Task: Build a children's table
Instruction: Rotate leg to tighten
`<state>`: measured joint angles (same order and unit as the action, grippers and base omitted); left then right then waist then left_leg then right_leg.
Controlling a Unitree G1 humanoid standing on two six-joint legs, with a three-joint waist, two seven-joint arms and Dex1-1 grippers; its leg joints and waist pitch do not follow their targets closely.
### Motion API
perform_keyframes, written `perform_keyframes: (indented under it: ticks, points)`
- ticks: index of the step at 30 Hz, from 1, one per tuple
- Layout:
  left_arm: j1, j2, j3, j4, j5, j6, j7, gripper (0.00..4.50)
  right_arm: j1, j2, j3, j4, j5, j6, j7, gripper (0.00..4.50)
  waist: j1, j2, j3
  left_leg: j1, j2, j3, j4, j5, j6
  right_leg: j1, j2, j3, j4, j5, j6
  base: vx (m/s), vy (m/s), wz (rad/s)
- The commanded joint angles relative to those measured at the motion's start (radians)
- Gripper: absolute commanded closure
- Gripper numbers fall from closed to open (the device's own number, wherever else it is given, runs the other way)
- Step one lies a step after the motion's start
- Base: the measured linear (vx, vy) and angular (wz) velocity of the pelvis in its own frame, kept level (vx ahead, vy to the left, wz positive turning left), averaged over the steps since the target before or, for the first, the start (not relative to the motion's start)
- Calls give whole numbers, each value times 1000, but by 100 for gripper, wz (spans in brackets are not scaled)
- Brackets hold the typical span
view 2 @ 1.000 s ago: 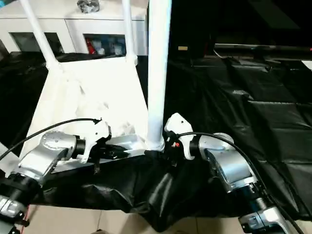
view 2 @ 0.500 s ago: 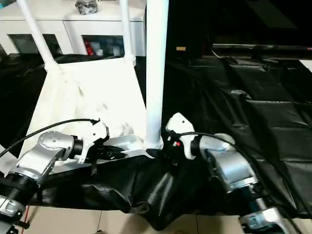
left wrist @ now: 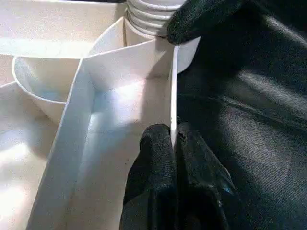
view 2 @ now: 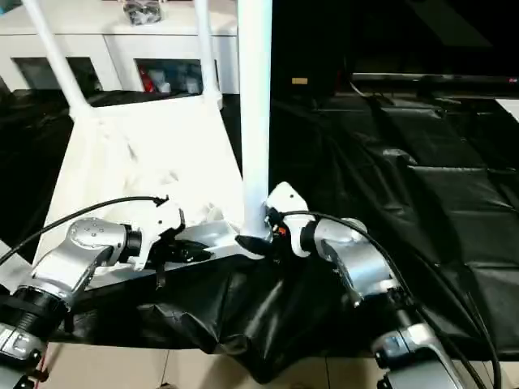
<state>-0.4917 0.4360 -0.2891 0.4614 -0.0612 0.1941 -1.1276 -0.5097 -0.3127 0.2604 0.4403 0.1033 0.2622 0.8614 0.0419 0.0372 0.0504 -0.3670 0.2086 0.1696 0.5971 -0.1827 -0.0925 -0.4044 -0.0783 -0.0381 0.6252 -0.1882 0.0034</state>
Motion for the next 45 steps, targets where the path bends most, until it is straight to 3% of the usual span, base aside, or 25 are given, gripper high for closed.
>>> perform_keyframes:
  ticks: [1, 3, 4, 7, 8, 10, 14, 15, 19, 20, 22, 23, 25, 27, 28, 29, 30, 32, 35, 36, 37, 38, 40, 44, 45]
  points:
    - [22, -7, 10, 6, -8, 11, -1, 450, -26, 4, -1, 23, -13, -16, 5, 118, 5, -23, -60, 2, 6, 5, -71, -218, 26, 45, -44, 30, -86, -300, -187, 0, 0, 0]
    - [24, -6, 14, 4, -12, 15, 0, 450, -34, 6, 0, 45, -14, -23, 10, 127, 3, -26, -59, 1, 7, 5, -71, -220, 28, 44, -44, 30, -87, -302, -186, 0, 0, 0]
    - [26, -7, 19, 0, -19, 24, -1, 450, -42, 8, 0, 66, -15, -30, 12, 153, 2, -22, -60, 1, 7, 4, -72, -227, 26, 44, -46, 29, -86, -311, -191, 0, 0, 0]
    - [29, -13, 30, 0, -26, 34, 14, 450, -54, 16, -6, 102, -17, -40, 3, 169, -3, -19, -58, 0, 7, 4, -72, -235, 24, 43, -45, 29, -87, -326, -191, 0, 0, 0]
    - [28, -16, 33, 4, -25, 34, 25, 450, -57, 25, -14, 118, -15, -41, -13, 169, -4, -22, -58, 0, 6, 4, -72, -232, 25, 44, -45, 30, -89, -327, -187, 0, 0, 0]
    - [13, -40, 52, 26, -21, 36, 85, 450, -64, 51, -34, 154, -10, -45, -57, 174, -5, -13, -58, 3, 6, 4, -72, -236, 21, 42, -45, 30, -90, -329, -189, 0, 0, 0]
    - [-10, -76, 69, 50, -9, 48, 169, 450, -76, 98, -60, 208, -17, -56, -161, 175, -10, -12, -60, 4, 4, 6, -71, -240, 13, 41, -41, 30, -90, -313, -199, 0, 0, 0]
    - [-28, -107, 75, 68, 4, 58, 233, 450, -87, 141, -80, 252, -17, -56, -241, 176, -13, -4, -59, 4, 4, 6, -71, -245, 11, 37, -43, 31, -89, -312, -205, 0, 0, 0]
    - [-81, -219, 105, 127, 33, 67, 442, 450, -138, 265, -126, 399, -23, -67, -486, 176, -12, -8, -62, 7, 2, 5, -70, -241, 0, 39, -42, 30, -92, -300, -203, 0, 0, 0]
    - [-97, -264, 110, 148, 38, 64, 500, 450, -159, 312, -127, 451, -37, -95, -564, 176, -15, 3, -63, 4, 1, 4, -71, -241, -11, 40, -43, 28, -91, -292, -211, 0, 0, 0]
    - [-118, -317, 103, 179, 46, 35, 543, 450, -176, 364, -95, 494, -68, -146, -582, 176, -12, 0, -66, 8, -1, 6, -68, -236, -4, 40, -41, 28, -93, -271, -209, 0, 0, 0]
    - [-121, -322, 95, 185, 46, 20, 533, 450, -174, 369, -91, 491, -66, -163, -554, 176, -9, 0, -68, 4, -1, 5, -69, -225, 8, 46, -41, 27, -90, -237, -213, 0, 0, 0]
    - [-124, -326, 90, 192, 49, 8, 524, 450, -176, 373, -95, 494, -65, -181, -532, 121, -7, 0, -70, -1, -2, 5, -69, -210, 34, 50, -41, 24, -90, -212, -211, 0, 0, 0]
    - [-118, -311, 69, 182, 53, -14, 467, 450, -180, 370, -129, 483, -30, -179, -466, 104, -7, 2, -71, -1, -2, 6, -69, -210, 50, 52, -42, 24, -92, -221, -208, 0, 0, 0]
    - [-111, -298, 59, 172, 51, -23, 434, 450, -181, 360, -138, 470, -14, -176, -421, 97, -5, 15, -71, 0, 0, 4, -71, -211, 54, 51, -43, 23, -91, -221, -208, 0, 0, 0]
    - [-104, -286, 54, 163, 49, -33, 400, 450, -186, 350, -144, 466, -7, -180, -390, 83, -9, 8, -70, -5, 0, 3, -73, -215, 56, 54, -44, 22, -93, -223, -208, 0, 0, 0]
    - [-96, -272, 48, 150, 44, -41, 360, 450, -190, 333, -144, 459, -4, -182, -357, 71, -8, 19, -71, -4, 0, 2, -73, -220, 53, 54, -44, 21, -91, -224, -211, 0, 0, 0]
    - [-88, -255, 42, 138, 41, -47, 322, 450, -191, 314, -137, 448, -6, -184, -321, 57, -12, 15, -71, -2, 2, 3, -73, -234, 51, 53, -44, 21, -93, -226, -220, 0, 0, 0]
    - [-65, -201, 26, 100, 24, -58, 197, 450, -174, 231, -76, 394, -33, -191, -191, 25, -11, 17, -71, -1, 5, 2, -74, -225, 56, 55, -43, 20, -92, -207, -231, 0, 0, 0]
    - [-50, -156, 11, 79, 9, -68, 97, 450, -148, 149, -28, 339, -48, -206, -69, 25, -10, 10, -73, -3, 7, 5, -71, -211, 63, 55, -42, 21, -88, -173, -240, 0, 0, 0]
    - [-50, -156, 11, 79, 9, -68, 97, 450, -148, 149, -28, 339, -48, -206, -69, 25, 2, 14, -77, 2, 10, 5, -68, -189, 70, 57, -42, 20, -81, -133, -249, 0, 0, 0]
    - [-45, -142, 7, 75, 4, -76, 66, 450, -139, 127, -20, 322, -47, -208, -37, 25, 0, 15, -77, 0, 12, 8, -67, -165, 81, 54, -41, 21, -74, -68, -271, 0, 0, 0]
    - [-26, -105, 1, 51, -24, -73, -24, 450, -109, 67, -10, 268, -37, -205, 68, 25, 4, 13, -78, 0, 11, 9, -64, -153, 96, 55, -39, 19, -70, -27, -283, 0, 0, 0]
    - [-3, -57, -7, 24, -47, -60, -128, 450, -71, -3, -9, 188, -14, -185, 221, 25, 20, 8, -76, 6, 15, 11, -65, -168, 103, 53, -42, 20, -71, -66, -283, 0, 0, 0]
    - [2, -43, -7, 26, -46, -65, -149, 450, -55, -30, 1, 156, 0, -177, 284, 25, 21, 0, -74, 5, 16, 12, -66, -168, 104, 53, -42, 21, -72, -72, -282, 0, 0, 0]
